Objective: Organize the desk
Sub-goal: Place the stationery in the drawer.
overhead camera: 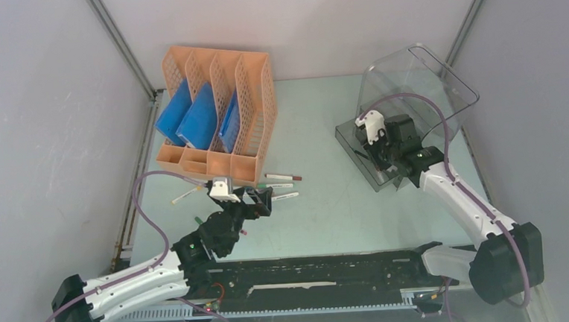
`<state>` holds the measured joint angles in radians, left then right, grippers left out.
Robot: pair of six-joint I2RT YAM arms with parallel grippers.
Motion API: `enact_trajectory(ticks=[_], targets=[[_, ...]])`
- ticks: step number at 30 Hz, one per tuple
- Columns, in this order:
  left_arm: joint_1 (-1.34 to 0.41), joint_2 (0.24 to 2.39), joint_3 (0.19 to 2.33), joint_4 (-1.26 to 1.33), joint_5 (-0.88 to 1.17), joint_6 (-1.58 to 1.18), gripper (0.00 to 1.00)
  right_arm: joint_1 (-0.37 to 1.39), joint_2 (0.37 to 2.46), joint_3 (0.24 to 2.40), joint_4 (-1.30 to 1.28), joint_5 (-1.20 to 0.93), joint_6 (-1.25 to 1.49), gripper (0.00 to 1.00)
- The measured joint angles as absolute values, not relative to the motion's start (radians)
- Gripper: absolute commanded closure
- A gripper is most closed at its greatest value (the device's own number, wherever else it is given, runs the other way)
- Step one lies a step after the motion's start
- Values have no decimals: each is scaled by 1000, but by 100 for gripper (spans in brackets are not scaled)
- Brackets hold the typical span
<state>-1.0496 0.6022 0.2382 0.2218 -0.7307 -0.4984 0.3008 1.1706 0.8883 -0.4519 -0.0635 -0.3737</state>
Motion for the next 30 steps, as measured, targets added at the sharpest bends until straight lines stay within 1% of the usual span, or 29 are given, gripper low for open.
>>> enact_trajectory(ticks=[6,16,24,30], targets=[[-1039,598,216,222,-728,-519,0,313,1176,888,-452,-57,-381,54],[-991,538,160,199,-686,-624,0,329,1154,888,-456,-115,-408,49],[-958,453,159,51,-654,-788,4,359,1125,887,-476,-141,-437,48],[-925,445,159,-109,-645,-931,10,375,1120,883,-484,-140,-448,48]])
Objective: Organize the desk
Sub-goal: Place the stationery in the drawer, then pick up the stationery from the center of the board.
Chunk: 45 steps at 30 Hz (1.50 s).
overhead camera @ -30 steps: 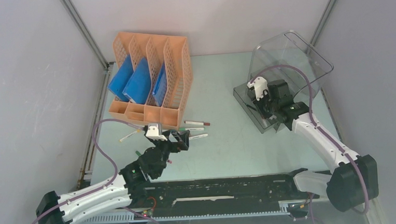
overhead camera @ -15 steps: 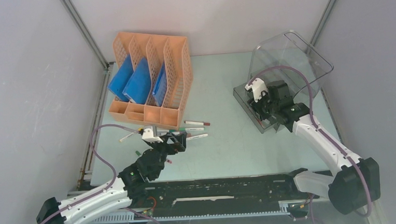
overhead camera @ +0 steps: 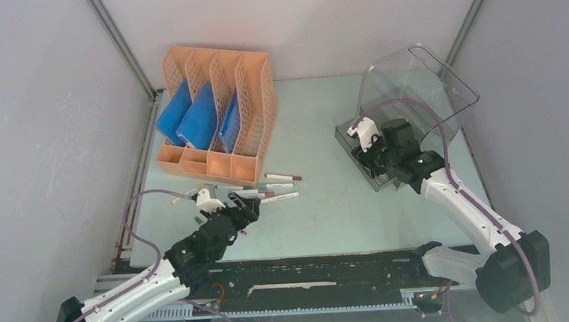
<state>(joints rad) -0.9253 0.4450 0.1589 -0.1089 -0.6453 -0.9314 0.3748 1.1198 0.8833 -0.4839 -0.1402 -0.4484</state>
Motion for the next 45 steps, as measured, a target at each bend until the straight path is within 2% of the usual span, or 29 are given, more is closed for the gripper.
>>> enact_trajectory(ticks=[5,14,23,32,45], targets=[[-911,502,189,-243,-632,-1021,12,384,1113,883,-487,-140,-453,48],[-905,702,339,-467,-638,-1182,22,396,1110,883,-490,-136,-464,47],[-895,846,410,-587,-646,-1269,28,396,1107,883,-490,-132,-467,47],[-859,868,410,-617,-621,-1319,36,400,1107,883,-490,-131,-467,46],[-786,855,385,-617,-539,-1344,38,401,1107,883,-490,-125,-467,46]])
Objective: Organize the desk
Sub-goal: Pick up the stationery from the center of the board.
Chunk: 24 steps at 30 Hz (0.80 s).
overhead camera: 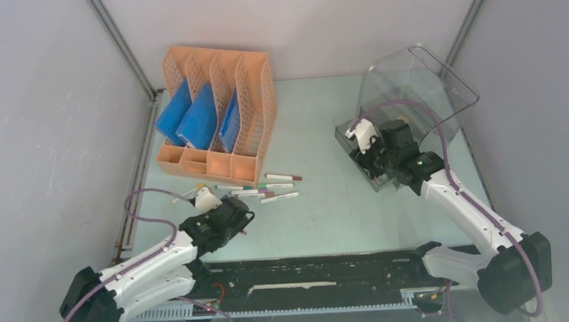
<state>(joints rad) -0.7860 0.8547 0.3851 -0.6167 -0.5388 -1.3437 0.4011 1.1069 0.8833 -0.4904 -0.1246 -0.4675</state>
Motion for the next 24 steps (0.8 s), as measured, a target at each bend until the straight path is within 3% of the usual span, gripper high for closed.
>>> enact_trajectory(ticks=[11,14,16,19,20,24], targets=[[-716,1005,442,-644,-476,-1328,35,404,1106,883,-490,-115,-469,46],[-705,1100,507,-670,-456,-1282,39,407,1104,883,-490,-113,-470,46],[-699,1187,561,-691,-440,-1251,49,408,1103,883,-490,-113,-470,46],[-693,1329,645,-729,-428,-1205,84,408,1101,883,-490,-113,-470,46],[-693,1374,679,-743,-425,-1197,90,408,1101,883,-490,-113,-470,46],[-691,1575,849,-838,-422,-1140,94,408,1100,883,-490,-113,-470,46]])
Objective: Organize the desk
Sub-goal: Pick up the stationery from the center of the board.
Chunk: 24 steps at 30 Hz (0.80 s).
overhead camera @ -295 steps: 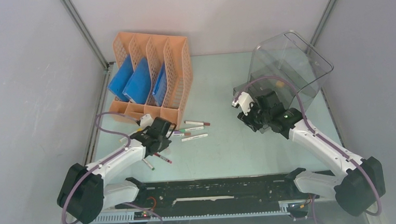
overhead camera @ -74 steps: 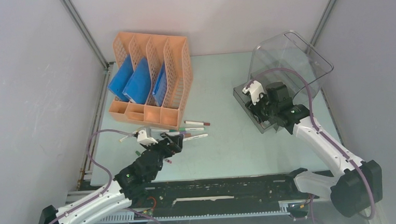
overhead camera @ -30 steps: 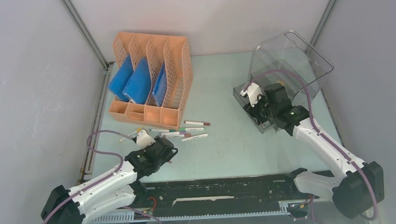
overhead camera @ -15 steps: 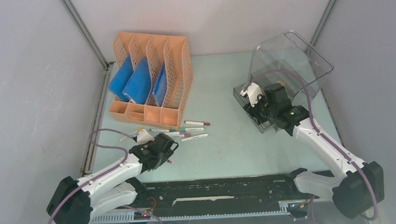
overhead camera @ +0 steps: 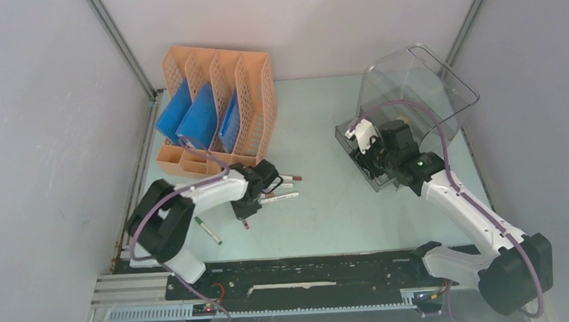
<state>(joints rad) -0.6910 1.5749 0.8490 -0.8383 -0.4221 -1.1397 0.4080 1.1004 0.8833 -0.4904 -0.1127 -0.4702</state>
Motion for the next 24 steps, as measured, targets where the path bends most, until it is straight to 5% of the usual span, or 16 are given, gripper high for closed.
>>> enact_trajectory(ticks=[5,24], targets=[[-693,1668,920,-905,-424,-1096,100,408,1093,883,-491,-112,-471,46],[-749,1445,741,-784,-439,-1135,100,408,1087,883,-491,-113,-471,45]])
